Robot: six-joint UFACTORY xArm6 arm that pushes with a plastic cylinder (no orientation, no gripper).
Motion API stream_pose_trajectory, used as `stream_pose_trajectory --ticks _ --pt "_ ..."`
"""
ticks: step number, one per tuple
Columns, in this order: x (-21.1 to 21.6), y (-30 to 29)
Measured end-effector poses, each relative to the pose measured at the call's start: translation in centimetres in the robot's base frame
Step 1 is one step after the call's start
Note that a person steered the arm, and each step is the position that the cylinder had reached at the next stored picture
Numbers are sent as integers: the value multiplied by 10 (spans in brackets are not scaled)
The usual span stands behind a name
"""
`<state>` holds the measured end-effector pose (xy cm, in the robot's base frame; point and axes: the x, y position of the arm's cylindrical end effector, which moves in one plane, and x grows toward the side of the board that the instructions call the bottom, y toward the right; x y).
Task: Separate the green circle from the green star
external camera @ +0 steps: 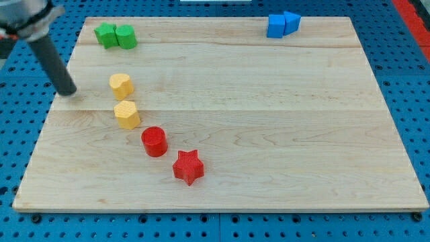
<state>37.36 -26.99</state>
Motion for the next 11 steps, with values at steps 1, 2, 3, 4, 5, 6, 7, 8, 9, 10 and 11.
stream_pose_trajectory --ticks 1,2,3,4,5,6,7,8,9,10,11 --pt "-47 -23" --pt "-105 -21" --pt "-131 -17" --pt "-153 1" --pt "-134 53" --pt "-112 52" --pt "-88 85" --pt "-76 84" --pt "-106 72" --pt "-106 103" --pt "-113 124"
